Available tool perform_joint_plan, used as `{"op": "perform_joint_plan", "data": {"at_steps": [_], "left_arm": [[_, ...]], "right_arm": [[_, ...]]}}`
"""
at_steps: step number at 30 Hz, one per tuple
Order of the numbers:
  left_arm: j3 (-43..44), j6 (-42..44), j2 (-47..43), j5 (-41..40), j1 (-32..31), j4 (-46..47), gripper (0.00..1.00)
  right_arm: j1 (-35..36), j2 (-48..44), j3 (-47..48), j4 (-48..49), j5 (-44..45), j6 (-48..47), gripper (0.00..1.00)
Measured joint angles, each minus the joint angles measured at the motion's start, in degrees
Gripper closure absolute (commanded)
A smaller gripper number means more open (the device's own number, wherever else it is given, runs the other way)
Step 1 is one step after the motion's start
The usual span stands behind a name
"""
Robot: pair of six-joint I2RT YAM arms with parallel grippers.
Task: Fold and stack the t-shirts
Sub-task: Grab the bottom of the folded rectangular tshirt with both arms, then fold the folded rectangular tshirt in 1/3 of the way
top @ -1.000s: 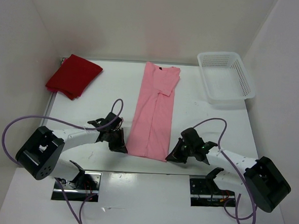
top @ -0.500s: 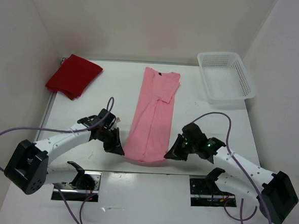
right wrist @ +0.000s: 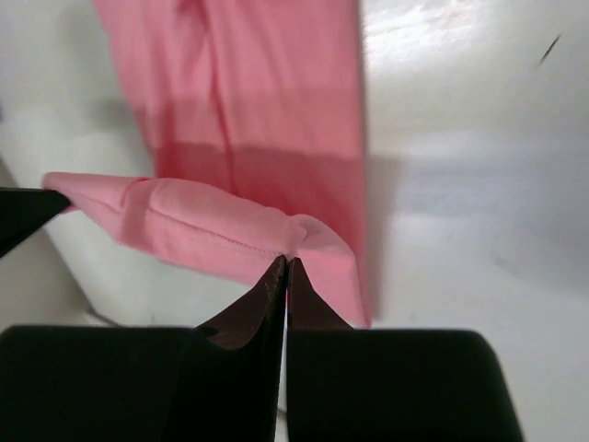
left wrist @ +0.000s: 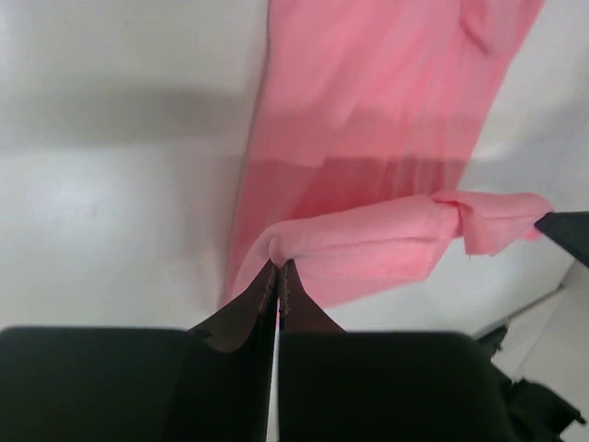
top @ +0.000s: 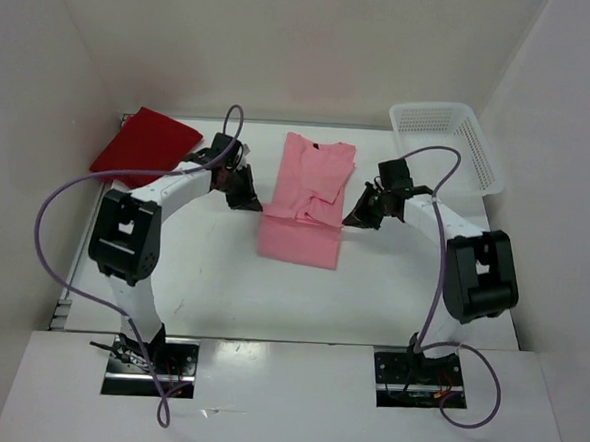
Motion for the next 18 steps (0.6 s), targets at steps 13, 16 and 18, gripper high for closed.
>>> {"op": "perform_joint_plan", "data": {"at_steps": [13, 16, 18], "left_arm": [[20.7, 1.4, 20.0, -2.4, 0.1, 3.3, 0.94], [20.8, 1.4, 21.2, -2.6, 0.1, 4.4, 0.81], [20.8, 1.5, 21.6, -3.1, 0.1, 5.2, 0.61]], "right_arm": [[-3.9, 19.0, 11.5, 2.8, 2.4, -5.7, 0.99], [-4.1, 20.0, 12.5, 3.6, 2.9, -6.2, 0.98], [-4.1, 20.3, 12.5, 3.9, 3.1, -6.5, 0.83]]}}
